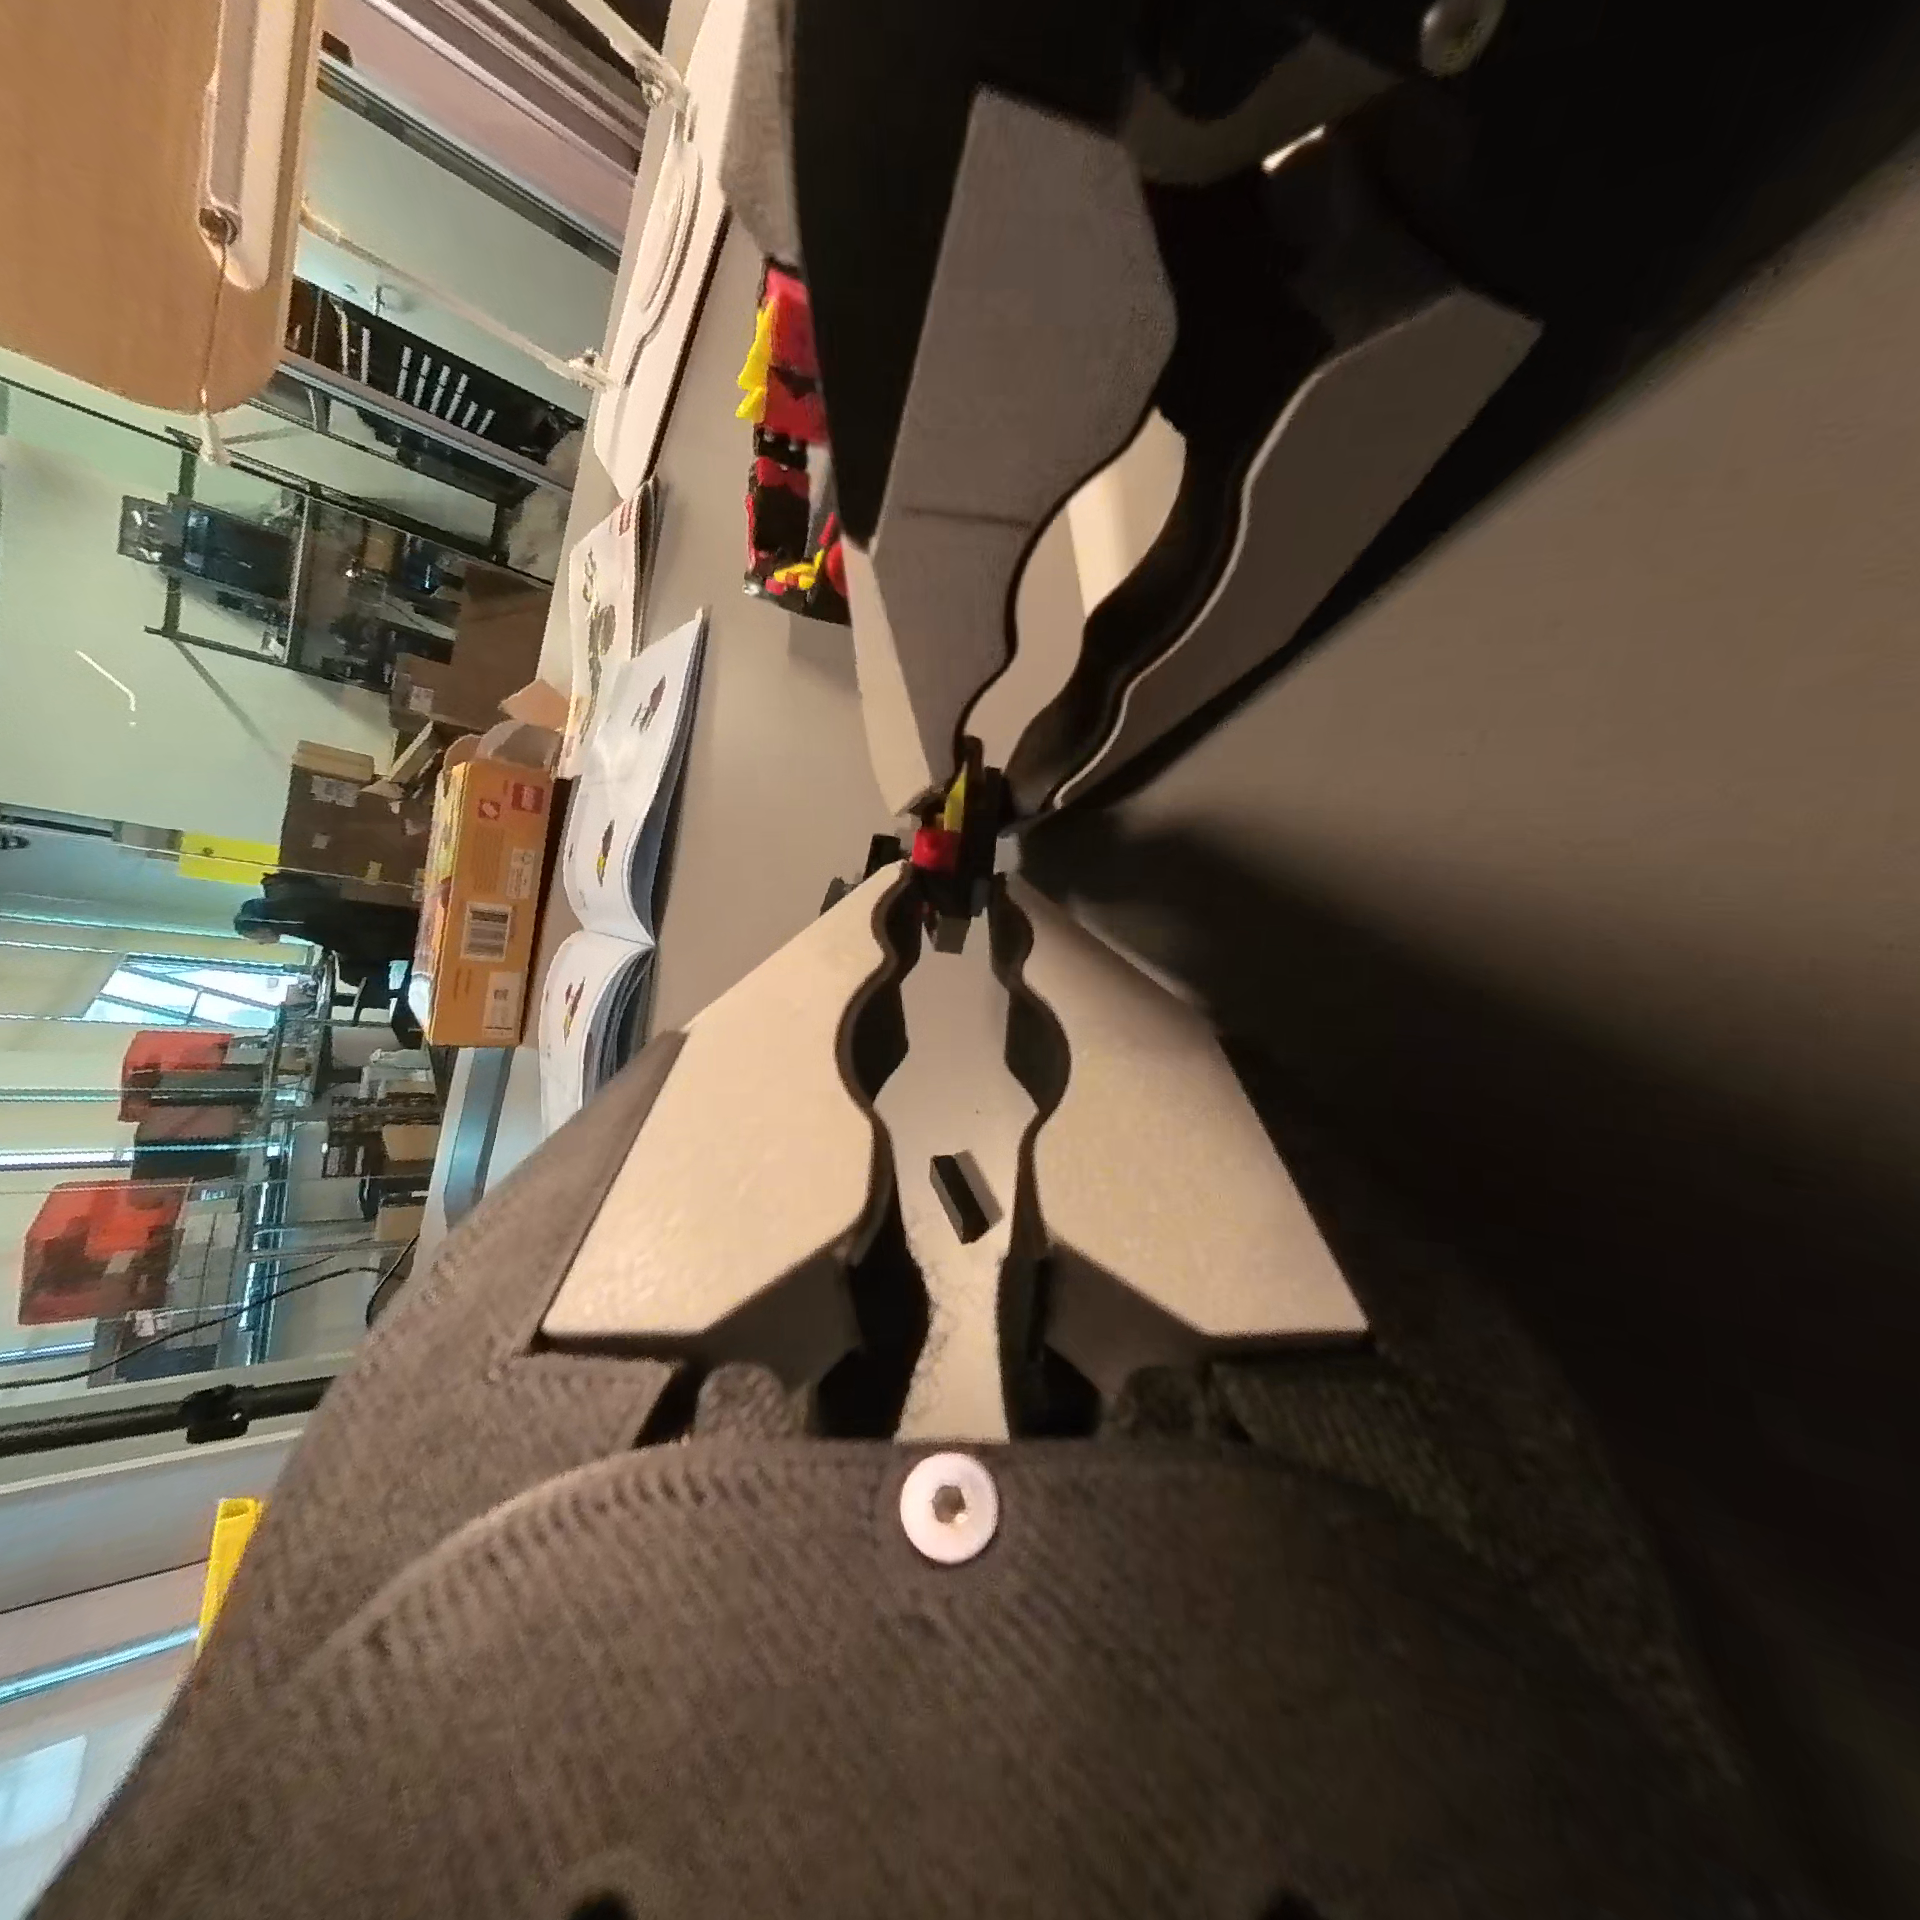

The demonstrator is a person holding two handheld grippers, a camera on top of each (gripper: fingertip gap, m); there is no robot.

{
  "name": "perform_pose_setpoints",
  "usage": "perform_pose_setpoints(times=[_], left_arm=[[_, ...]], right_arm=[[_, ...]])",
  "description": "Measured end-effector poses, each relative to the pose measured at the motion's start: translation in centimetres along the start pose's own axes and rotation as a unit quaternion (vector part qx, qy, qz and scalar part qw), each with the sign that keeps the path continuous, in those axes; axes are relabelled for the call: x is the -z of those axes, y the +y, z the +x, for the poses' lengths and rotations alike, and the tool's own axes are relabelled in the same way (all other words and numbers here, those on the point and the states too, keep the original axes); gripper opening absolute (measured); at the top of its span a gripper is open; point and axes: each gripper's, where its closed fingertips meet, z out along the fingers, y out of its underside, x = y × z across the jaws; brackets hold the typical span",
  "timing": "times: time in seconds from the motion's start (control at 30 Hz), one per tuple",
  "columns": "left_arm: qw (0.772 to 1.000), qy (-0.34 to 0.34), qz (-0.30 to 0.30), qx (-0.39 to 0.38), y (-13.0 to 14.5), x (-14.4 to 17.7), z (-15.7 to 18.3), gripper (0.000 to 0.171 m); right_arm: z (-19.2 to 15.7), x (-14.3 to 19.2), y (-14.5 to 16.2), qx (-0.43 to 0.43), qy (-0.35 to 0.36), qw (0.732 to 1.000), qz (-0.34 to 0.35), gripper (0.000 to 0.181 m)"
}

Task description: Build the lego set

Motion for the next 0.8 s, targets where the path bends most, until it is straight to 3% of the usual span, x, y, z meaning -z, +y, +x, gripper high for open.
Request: perform_pose_setpoints(times=[0.13,0.3,0.43,0.8], left_arm=[[1.000,0.005,0.001,0.007,-0.04,-0.01,0.08,0.011],[1.000,0.017,-0.001,0.022,-0.11,-0.27,0.29,0.011],[0.999,0.025,-0.005,0.044,-0.12,-0.39,0.30,0.011],[0.998,0.038,-0.007,0.059,-0.13,-0.47,0.52,0.011]], right_arm=[[-0.12,0.05,-0.02,-0.013,-0.008,1.000,0.009,0.014],[-0.47,0.10,0.13,-0.114,-0.070,0.991,0.029,0.013],[-0.37,0.19,0.19,-0.067,-0.041,0.997,0.016,0.014],[-0.49,0.32,0.12,-0.015,-0.047,0.998,0.032,0.012]])
